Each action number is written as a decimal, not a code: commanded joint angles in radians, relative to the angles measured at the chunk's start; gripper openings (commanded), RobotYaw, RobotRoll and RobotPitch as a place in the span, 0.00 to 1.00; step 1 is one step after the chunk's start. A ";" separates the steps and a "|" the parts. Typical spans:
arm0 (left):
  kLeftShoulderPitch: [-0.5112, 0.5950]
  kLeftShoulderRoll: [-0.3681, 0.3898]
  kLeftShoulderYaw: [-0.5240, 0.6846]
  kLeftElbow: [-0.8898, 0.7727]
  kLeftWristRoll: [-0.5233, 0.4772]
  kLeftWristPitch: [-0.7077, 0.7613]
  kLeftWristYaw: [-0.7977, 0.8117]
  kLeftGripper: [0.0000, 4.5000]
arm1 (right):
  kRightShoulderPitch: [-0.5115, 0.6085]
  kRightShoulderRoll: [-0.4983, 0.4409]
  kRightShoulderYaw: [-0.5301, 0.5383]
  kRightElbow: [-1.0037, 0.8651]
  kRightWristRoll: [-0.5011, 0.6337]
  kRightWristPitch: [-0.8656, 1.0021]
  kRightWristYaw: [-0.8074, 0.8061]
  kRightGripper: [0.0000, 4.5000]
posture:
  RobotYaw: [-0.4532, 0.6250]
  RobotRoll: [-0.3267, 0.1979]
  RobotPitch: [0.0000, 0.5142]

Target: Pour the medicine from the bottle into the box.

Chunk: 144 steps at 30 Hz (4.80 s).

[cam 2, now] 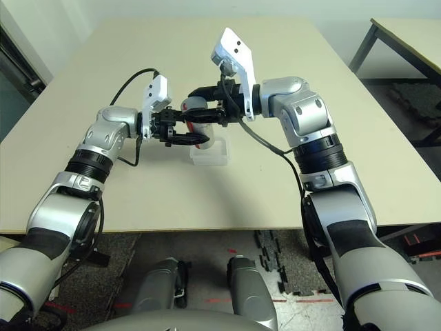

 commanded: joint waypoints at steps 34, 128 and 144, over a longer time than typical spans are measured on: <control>-0.022 -0.010 -0.006 0.033 0.035 -0.015 0.002 0.61 | -0.056 0.038 -0.175 0.267 -0.083 -0.170 -0.435 0.58 | 0.40 0.62 0.15; -0.124 0.031 0.219 0.505 0.101 -0.179 0.742 0.61 | 0.385 0.171 -0.249 0.119 -0.089 -0.317 -0.706 1.00 | 0.43 0.62 0.13; -0.119 0.083 0.162 0.549 0.230 -0.227 0.759 0.61 | 0.352 -0.257 -0.165 -0.093 0.007 -0.080 -0.158 1.00 | 0.39 0.62 0.14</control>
